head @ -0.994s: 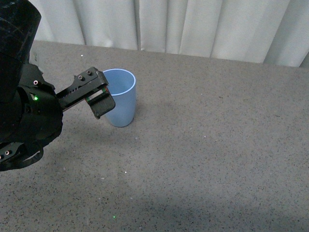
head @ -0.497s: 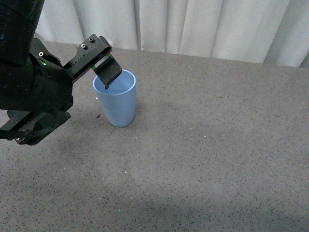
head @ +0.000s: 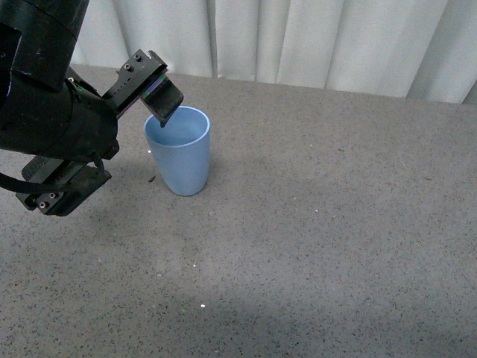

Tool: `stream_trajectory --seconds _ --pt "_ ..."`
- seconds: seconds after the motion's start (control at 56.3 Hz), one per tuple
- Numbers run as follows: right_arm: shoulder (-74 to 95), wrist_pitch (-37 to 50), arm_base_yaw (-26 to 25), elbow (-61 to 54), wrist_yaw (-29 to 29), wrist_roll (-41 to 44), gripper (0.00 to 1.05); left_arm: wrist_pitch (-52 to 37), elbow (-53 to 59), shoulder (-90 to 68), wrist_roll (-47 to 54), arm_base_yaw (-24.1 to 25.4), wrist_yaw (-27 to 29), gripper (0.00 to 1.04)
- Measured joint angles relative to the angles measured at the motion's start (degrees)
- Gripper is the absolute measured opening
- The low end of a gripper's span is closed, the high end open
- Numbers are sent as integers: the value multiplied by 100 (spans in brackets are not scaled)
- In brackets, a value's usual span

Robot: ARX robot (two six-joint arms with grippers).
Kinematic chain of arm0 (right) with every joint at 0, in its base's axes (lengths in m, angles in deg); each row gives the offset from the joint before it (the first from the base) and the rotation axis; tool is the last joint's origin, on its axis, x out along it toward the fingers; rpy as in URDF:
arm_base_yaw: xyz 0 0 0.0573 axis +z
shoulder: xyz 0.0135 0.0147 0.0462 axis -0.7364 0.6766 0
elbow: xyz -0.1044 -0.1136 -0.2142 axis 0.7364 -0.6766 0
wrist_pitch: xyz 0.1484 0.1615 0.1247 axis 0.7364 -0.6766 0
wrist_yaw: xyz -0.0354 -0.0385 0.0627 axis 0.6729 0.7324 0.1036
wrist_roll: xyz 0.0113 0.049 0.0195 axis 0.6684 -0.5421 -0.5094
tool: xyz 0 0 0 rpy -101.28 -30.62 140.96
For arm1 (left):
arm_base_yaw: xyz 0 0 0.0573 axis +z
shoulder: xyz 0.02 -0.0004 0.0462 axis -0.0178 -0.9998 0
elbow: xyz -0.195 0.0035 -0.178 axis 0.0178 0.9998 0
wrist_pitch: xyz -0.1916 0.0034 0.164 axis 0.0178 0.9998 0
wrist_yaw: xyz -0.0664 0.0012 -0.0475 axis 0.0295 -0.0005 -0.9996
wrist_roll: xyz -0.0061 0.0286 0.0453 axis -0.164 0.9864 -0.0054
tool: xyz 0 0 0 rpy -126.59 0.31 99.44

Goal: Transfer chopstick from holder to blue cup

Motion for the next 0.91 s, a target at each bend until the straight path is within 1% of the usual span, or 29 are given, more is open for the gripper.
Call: stream_trajectory --seconds 0.497,0.87,0.887,0.905 --pt "0 0 0 0 0 -2 95 2 -229 -439 -164 72 114 98" --pt "0 0 0 0 0 0 95 87 -315 -494 7 63 396 98" --pt "0 0 0 0 0 -2 95 101 -315 -494 11 61 400 98" --pt "0 0 0 0 0 -2 95 118 -315 -494 22 59 404 95"
